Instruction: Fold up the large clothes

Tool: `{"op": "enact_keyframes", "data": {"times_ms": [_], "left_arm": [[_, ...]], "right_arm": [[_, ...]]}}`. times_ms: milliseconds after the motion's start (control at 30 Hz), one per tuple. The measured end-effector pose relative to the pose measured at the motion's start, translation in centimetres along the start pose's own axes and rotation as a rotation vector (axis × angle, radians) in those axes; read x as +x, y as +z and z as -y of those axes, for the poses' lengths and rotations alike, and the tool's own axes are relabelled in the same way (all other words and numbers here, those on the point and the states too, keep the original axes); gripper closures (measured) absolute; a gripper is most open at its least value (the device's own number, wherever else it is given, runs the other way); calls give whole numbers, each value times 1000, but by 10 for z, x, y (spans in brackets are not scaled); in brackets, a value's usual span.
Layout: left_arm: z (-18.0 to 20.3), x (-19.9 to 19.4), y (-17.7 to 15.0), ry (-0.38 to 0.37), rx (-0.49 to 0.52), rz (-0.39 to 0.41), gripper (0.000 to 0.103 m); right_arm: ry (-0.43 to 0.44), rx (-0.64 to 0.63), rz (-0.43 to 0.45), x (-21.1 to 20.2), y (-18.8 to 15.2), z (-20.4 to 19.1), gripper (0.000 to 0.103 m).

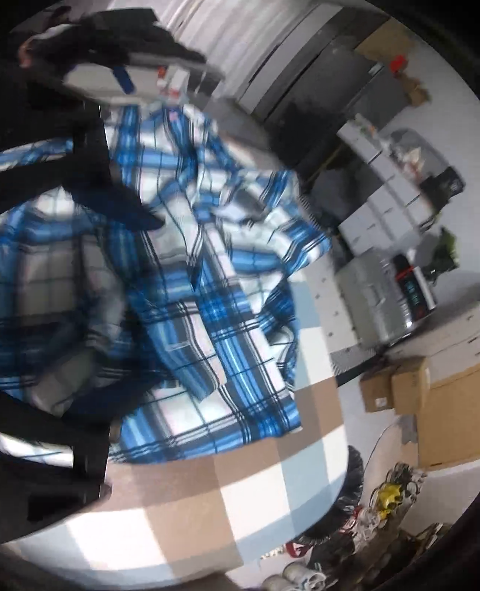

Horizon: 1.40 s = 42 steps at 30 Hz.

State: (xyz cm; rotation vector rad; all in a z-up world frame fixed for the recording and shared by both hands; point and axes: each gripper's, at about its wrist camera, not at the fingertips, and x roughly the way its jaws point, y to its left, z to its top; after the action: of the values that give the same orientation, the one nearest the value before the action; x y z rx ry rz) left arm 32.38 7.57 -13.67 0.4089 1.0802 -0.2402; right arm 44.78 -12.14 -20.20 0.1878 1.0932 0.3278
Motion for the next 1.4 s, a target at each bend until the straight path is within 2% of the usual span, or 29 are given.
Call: {"op": "enact_keyframes", "data": {"times_ms": [33, 133, 233, 267, 367, 400, 500, 567, 600, 667, 733, 767, 833, 867, 900, 967, 1100, 1133, 1167, 1200, 1233, 1267, 1300, 1367, 1400], "left_arm": [[3, 3, -3, 9, 9, -16, 6], [-1, 7, -10, -5, -12, -35, 6], [-11, 8, -14, -49, -75, -46, 6], [-15, 5, -14, -59, -92, -43, 6], [-26, 1, -16, -88, -136, -29, 7], [-30, -2, -17, -111, -149, -27, 6], [-34, -5, -17, -149, -150, -22, 7], [-34, -11, -18, -148, -138, -13, 7], [-34, -15, -19, -154, -134, -9, 6], [-34, -24, -22, -159, -137, 1, 7], [-34, -32, -25, -167, -144, 19, 7], [-33, -35, -28, -167, -148, 28, 7], [-33, -42, -21, -169, -142, 62, 6], [-31, -41, -17, -154, -141, 72, 6], [-25, -39, -15, -142, -143, 78, 6], [-22, -32, 2, -131, -147, 85, 6], [-25, 7, 33, -114, -180, 37, 6], [-27, 14, 42, -138, -202, 24, 7], [-32, 15, 41, -157, -213, 22, 7], [-35, 26, 51, -150, -222, 9, 7], [-39, 38, 58, -131, -236, -20, 7], [-41, 46, 55, -137, -253, -48, 7], [-45, 57, 54, -157, -267, -85, 7], [-51, 78, 52, -162, -270, -157, 5], [-53, 78, 53, -153, -260, -153, 5]], "right_arm": [[4, -12, 28, -5, 0, -3, 100], [67, -103, 196, -45, -12, -11, 99], [67, -223, 323, -95, -37, -21, 99], [66, -244, 341, -104, -44, -24, 99], [42, -260, 297, -116, -77, -19, 99], [23, -252, 261, -111, -88, -16, 99], [-93, -185, 73, -72, -109, 3, 95], [-112, -131, 29, -59, -113, 20, 91], [-117, -127, 36, -60, -114, 23, 80], [-149, -111, 70, -74, -111, 25, 69], [-201, -111, 132, -98, -107, 21, 68], [-194, -112, 160, -108, -106, 19, 63], [-188, -134, 246, -132, -101, 7, 60], [-183, -151, 300, -143, -99, -1, 52], [-152, -176, 330, -146, -96, -11, 36], [-139, -230, 314, -134, -88, -27, 28], [-183, -258, 171, -61, -68, -41, 30], [-196, -236, 129, -40, -64, -36, 30], [-217, -223, 98, -25, -66, -30, 36], [-261, -205, 48, -5, -64, -22, 47], [-291, -186, 20, 9, -63, -15, 51], [-309, -206, 72, 7, -63, -17, 53], [-350, -221, 77, 7, -61, -19, 53], [-336, -197, 73, 1, -60, -20, 53], [-322, -200, 113, -9, -61, -24, 54]]}}
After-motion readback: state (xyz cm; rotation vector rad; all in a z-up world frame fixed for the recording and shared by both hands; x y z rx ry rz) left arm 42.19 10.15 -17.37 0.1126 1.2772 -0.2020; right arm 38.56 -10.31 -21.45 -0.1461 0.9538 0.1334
